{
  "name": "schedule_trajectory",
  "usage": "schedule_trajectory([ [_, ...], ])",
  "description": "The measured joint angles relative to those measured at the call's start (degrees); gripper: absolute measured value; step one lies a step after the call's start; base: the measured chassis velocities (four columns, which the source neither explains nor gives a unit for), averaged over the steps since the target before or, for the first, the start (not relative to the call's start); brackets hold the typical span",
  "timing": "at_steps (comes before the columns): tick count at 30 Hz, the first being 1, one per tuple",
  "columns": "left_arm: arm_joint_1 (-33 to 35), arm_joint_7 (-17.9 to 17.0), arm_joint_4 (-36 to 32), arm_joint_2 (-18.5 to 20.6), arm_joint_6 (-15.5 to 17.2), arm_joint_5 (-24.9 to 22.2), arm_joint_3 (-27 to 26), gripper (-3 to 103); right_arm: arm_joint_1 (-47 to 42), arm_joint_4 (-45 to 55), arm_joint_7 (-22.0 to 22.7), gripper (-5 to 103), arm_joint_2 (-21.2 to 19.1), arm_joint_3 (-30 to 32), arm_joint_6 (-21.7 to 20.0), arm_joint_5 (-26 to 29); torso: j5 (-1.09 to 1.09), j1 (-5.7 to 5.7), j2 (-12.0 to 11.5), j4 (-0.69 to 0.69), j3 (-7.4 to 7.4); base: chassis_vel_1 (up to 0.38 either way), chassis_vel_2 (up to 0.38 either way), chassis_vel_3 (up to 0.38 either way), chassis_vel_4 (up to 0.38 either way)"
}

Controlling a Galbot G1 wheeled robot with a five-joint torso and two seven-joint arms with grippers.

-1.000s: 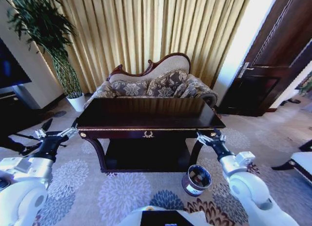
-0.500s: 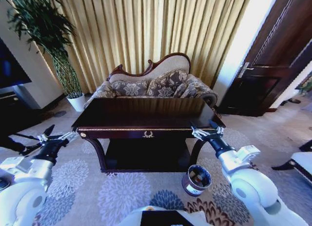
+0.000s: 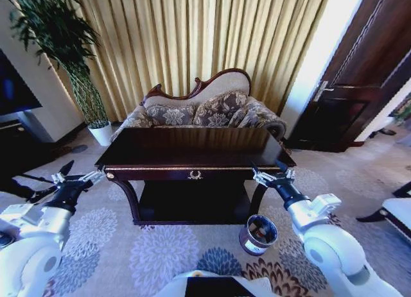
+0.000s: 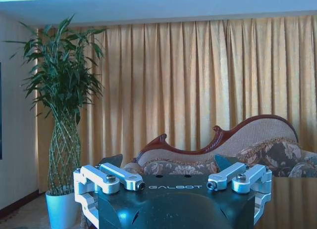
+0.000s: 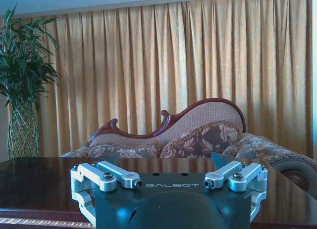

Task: Move to the front of the table and place the trash on the table into the trash bin.

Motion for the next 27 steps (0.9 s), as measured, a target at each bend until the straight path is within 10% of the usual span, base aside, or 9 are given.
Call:
schedule_trajectory([
  [27, 0.3, 0.9, 0.8, 0.6, -1.8, 0.0, -1.0, 100, -1.3, 1.2, -0.1, 100, 0.1, 0.4, 0.3, -1.5, -0.01, 0.0, 0.0, 0.0, 0.0, 0.106, -0.116, -0.113, 0.115],
])
